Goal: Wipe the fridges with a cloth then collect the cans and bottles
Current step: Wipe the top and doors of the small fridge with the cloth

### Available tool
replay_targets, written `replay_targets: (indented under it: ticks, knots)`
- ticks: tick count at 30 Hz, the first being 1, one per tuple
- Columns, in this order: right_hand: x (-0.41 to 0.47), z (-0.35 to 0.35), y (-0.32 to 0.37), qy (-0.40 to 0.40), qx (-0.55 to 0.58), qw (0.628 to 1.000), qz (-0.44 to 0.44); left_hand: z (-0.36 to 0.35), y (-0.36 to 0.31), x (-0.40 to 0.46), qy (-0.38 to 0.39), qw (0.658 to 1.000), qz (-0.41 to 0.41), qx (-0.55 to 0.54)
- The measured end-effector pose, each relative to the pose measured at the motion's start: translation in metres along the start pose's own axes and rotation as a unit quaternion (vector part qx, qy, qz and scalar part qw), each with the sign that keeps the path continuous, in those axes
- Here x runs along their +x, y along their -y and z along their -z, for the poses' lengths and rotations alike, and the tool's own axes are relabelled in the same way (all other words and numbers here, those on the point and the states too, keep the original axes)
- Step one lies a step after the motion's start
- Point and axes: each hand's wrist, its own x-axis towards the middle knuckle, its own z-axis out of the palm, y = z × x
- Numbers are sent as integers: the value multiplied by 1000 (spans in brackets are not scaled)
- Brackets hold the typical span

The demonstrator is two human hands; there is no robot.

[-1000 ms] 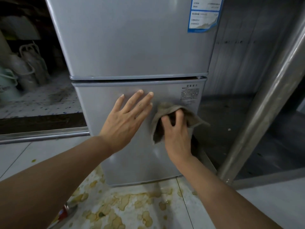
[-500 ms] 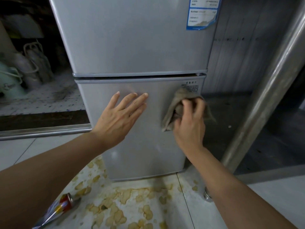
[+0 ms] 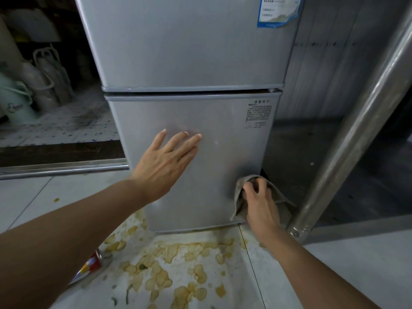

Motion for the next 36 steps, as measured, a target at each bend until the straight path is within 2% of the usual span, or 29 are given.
replay_targets:
  ticks: [5,9,12,17,20,22,25,27,32,33,36]
  knots:
    - [0,33,5,-111,109,988,-15,9,0,4,1,1000,3,-2]
    - [20,49,4,-169,214,960,-61,21,0,20,-52,999,-6,-13]
    - [45,56,1,-181,330,919,-117,32,-1,41,-100,995,-8,-24]
    - [82,56,-6,-71,518,824,-218,53,8,82,-157,987,22,-2]
    - [97,63,-13,-52,583,776,-236,60,19,97,-171,985,37,-6]
    - [115,80,-11,-75,620,748,-227,60,23,99,-183,982,32,-19]
    - [145,121,2,-162,662,710,-180,63,24,99,-196,979,22,-44]
    - [155,147,8,-206,655,713,-141,67,25,100,-189,980,15,-55]
    - [176,203,18,-196,586,782,-85,82,35,105,-182,982,-29,-42]
    - [180,214,21,-195,586,783,-83,87,38,107,-183,982,-39,-34]
    - [176,225,19,-142,642,749,-82,103,49,114,-195,980,-35,-26]
